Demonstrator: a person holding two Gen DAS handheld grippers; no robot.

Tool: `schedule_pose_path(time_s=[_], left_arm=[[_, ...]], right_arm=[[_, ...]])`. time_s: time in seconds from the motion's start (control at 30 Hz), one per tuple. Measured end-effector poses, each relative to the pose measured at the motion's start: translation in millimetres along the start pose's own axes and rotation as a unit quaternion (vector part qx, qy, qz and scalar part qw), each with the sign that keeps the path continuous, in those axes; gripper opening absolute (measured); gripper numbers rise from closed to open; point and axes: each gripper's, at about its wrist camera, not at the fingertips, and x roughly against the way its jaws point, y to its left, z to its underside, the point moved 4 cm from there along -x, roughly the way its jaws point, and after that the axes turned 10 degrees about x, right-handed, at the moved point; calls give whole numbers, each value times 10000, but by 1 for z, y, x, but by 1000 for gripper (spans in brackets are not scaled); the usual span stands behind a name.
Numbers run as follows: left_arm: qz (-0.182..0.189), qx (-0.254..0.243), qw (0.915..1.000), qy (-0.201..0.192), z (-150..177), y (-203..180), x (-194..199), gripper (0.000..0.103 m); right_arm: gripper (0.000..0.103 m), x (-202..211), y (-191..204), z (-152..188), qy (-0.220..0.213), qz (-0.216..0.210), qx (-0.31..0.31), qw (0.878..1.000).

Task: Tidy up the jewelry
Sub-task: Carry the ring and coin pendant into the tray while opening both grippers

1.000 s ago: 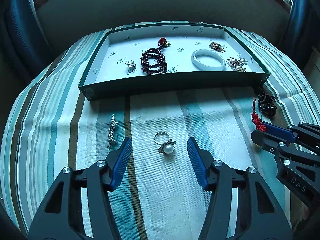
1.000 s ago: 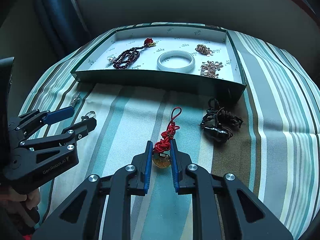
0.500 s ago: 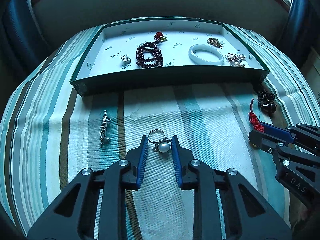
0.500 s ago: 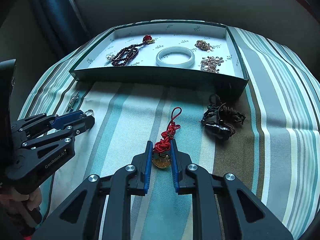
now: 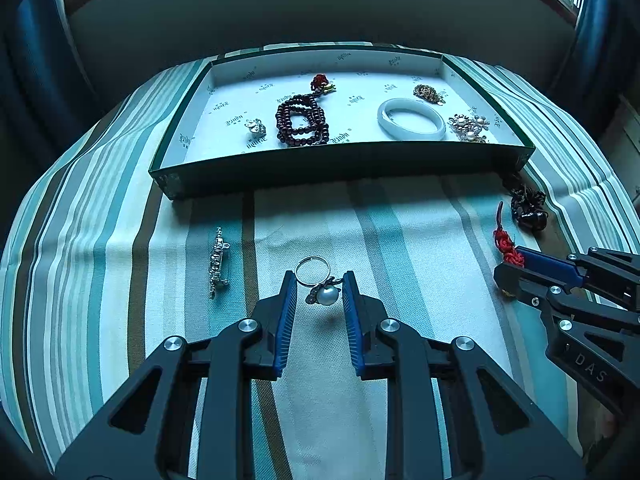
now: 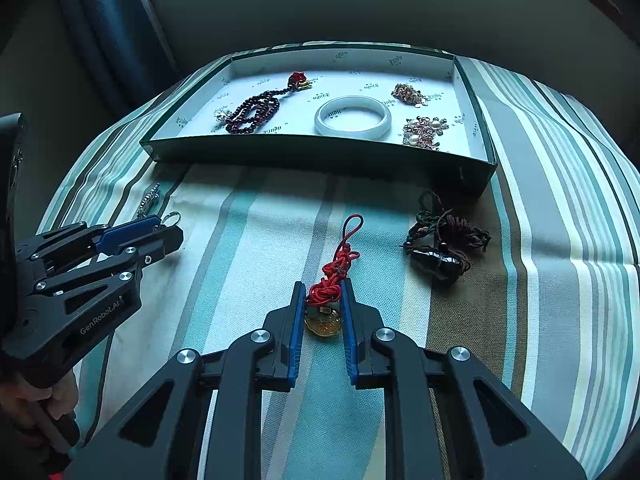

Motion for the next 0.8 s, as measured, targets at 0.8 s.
schedule_pose_path(time_s=[0.8], left_arm=[[139, -22, 9971, -754, -45, 10, 50, 23]], right_arm=[[18, 46, -4, -58, -750, 292, 233, 9965]])
